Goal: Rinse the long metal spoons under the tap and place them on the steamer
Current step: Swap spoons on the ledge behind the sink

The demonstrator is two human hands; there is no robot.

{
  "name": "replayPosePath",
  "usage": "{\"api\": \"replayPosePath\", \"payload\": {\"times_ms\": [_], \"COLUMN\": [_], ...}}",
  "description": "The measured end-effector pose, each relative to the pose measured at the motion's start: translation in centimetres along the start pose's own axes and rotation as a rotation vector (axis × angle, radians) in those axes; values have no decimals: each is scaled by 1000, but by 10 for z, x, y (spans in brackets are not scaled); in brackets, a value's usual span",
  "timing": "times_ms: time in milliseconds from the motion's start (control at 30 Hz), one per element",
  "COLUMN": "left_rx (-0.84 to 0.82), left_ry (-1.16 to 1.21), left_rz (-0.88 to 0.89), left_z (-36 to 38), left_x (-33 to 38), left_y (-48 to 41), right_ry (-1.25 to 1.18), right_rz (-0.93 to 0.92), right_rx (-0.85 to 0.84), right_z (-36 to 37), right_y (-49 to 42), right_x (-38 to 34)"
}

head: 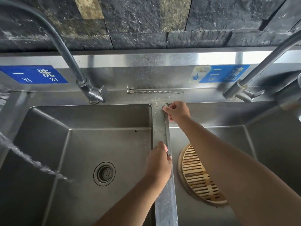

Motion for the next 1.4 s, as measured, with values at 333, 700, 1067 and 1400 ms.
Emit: {"api": "replayPosePath", "payload": {"times_ms": [333,700,1067,1400], "left_rx": [4,62,-129,-177], "left_ry": [15,-156,-622,-493], "left_rz": [58,154,138,131], "left_z": [-1,-70,-73,-65], "left_x": [0,-27,-89,-95], "left_y": [5,-73,-141,-144], "right_ry": [-77,399,1189,1243], "right_rz": [20,-413,-690,-732], "right_rx": [-25,117,175,196], "right_z": [-3,-20,27,32], "right_y": [4,7,0,6], "right_x": [0,-65,-99,-108]}}
Point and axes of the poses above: each hand's wrist, its own y-axis away from the middle knuckle, its own z-axis out of the palm, x = y × z, the point moved 3 cm from there along -y, towards the middle knuckle, and after that the axes turned 9 degrees about z, right-handed, at the moved point
